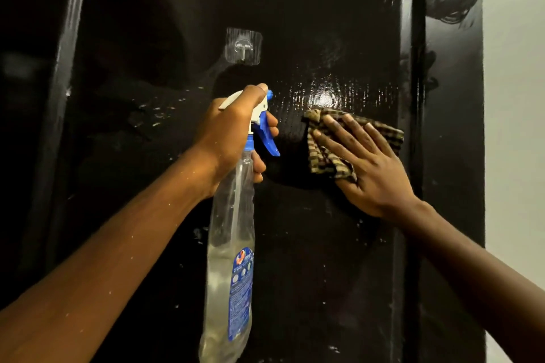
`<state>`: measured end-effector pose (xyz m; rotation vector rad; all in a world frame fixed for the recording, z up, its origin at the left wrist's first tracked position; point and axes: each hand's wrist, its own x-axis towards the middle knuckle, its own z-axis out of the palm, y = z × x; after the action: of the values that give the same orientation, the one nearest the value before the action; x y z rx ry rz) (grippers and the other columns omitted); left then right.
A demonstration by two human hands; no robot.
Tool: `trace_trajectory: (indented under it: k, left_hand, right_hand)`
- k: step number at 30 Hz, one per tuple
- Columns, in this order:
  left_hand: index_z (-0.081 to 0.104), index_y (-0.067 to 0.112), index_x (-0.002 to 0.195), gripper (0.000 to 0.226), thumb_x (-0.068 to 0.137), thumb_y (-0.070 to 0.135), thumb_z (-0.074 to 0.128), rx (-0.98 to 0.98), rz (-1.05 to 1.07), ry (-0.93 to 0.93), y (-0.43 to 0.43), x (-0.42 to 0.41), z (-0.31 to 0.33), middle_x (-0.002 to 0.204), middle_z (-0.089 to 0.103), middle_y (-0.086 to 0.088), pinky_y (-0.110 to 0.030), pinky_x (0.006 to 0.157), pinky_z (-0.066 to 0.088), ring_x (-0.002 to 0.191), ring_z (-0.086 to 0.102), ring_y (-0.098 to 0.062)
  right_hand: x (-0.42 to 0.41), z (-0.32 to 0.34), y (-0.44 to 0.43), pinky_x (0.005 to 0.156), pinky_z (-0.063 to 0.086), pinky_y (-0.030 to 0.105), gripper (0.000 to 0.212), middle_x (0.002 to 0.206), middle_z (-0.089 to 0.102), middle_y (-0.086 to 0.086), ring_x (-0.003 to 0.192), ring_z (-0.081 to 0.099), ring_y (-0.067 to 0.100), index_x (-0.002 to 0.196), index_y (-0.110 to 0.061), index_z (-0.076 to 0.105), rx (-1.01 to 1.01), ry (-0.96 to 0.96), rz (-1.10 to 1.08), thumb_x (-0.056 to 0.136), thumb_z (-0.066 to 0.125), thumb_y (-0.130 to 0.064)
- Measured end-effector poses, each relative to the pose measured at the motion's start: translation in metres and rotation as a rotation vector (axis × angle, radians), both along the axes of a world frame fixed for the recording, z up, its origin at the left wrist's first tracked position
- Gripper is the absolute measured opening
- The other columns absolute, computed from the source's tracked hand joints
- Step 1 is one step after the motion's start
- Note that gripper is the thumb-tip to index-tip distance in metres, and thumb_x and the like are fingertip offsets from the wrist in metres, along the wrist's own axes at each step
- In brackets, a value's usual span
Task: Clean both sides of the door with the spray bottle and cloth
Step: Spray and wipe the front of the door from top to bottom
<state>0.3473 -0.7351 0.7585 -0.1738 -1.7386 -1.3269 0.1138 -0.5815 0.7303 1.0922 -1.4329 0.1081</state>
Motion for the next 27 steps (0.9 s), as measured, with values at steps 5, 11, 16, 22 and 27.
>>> trace_trajectory:
  k: [5,11,16,22,27]
  left_hand:
    - [0.064,-0.006,0.092,0.057,0.096,0.048,0.046,-0.024,-0.035,0.009,0.027,-0.025,0.002,0.095,0.07,-0.023,-0.032,0.046,0.046,0.038,0.048,-0.025]
    - [0.065,0.002,0.084,0.051,0.095,0.049,0.047,-0.018,-0.106,0.027,0.057,-0.056,0.008,0.088,0.069,-0.018,-0.031,0.045,0.044,0.038,0.046,-0.024]
    - [0.063,0.003,0.087,0.05,0.096,0.049,0.046,-0.016,-0.137,0.018,0.076,-0.075,0.013,0.086,0.066,-0.017,-0.03,0.046,0.043,0.039,0.046,-0.023]
    - [0.063,0.001,0.093,0.05,0.097,0.047,0.044,-0.082,-0.095,0.044,0.097,-0.089,0.039,0.089,0.068,-0.015,-0.031,0.046,0.045,0.038,0.047,-0.023]
    - [0.064,0.003,0.091,0.05,0.095,0.049,0.045,-0.083,-0.114,0.037,0.11,-0.102,0.046,0.089,0.07,-0.013,-0.031,0.046,0.046,0.038,0.048,-0.023]
  right_hand:
    - [-0.022,0.035,0.026,0.127,0.001,0.042,0.066,0.169,0.006,-0.008,0.156,-0.004,0.014,0.16,-0.037,0.016,-0.218,-0.2,0.004,0.096,0.024,-0.047]
    - [-0.02,0.05,0.022,0.127,-0.001,0.037,0.068,0.169,0.004,-0.01,0.156,-0.003,0.012,0.16,-0.038,0.013,-0.39,-0.293,0.041,0.093,0.022,-0.051]
    - [-0.039,0.016,0.038,0.127,-0.001,0.038,0.063,0.168,0.008,-0.01,0.156,-0.002,0.01,0.16,-0.035,0.018,-0.343,-0.223,0.077,0.099,0.022,-0.05]
    - [-0.057,0.094,0.057,0.126,-0.007,0.039,0.068,0.169,-0.004,-0.012,0.155,-0.01,0.012,0.16,-0.039,0.007,-0.562,-0.387,0.037,0.095,0.015,-0.058]
    - [-0.066,0.167,0.073,0.126,-0.008,0.042,0.064,0.169,-0.008,-0.01,0.155,-0.012,0.013,0.161,-0.038,0.002,-0.538,-0.405,0.054,0.101,0.018,-0.053]
